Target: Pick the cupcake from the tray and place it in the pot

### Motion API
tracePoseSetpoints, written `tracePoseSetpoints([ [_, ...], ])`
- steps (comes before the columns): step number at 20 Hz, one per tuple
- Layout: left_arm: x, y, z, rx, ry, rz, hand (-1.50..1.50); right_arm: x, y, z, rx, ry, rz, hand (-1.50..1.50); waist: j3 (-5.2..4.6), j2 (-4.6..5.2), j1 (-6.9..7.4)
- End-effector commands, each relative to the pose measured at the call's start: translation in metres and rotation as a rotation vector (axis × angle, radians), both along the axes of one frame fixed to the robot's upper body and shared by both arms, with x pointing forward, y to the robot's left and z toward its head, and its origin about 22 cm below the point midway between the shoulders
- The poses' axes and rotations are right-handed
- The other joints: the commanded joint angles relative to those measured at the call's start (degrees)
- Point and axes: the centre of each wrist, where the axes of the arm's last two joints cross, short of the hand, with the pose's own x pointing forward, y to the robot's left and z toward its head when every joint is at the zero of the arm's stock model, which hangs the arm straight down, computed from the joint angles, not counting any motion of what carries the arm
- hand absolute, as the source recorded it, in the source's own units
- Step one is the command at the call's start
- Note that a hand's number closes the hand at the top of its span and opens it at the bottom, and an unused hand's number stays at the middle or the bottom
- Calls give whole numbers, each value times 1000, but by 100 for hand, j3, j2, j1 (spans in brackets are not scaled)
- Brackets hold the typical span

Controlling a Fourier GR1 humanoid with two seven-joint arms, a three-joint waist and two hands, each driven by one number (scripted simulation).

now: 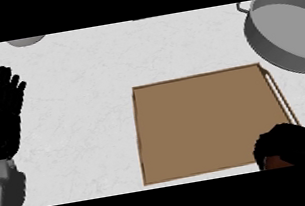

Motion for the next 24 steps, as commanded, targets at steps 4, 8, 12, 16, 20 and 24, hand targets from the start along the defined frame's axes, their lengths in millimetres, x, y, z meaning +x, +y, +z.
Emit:
tracePoseSetpoints([
  [4, -9, 1, 5, 10, -6, 9, 0, -36, -25, 54, 206, -125, -97, 150, 3, -19, -67],
  [8, -9, 7, -5, 13, 7, 23, 0, -42, -44, 66, 399, -271, -285, 150, 4, -14, -134],
  [12, -3, 8, 0, 6, 1, 16, 0, -35, -55, 100, 543, -434, -408, 150, 0, 5, -38],
  [16, 4, 2, 4, -2, -4, -11, 0, -24, -86, 119, 656, -496, -519, 150, 4, 28, 53],
  [20, 12, -9, 7, 7, -21, -25, 0, 6, -112, 158, 656, -541, -612, 150, 4, 40, 123],
  [24, -6, -21, -7, -9, -13, -42, 0, 23, -142, 158, 654, -472, -658, 150, 7, 37, 150],
])
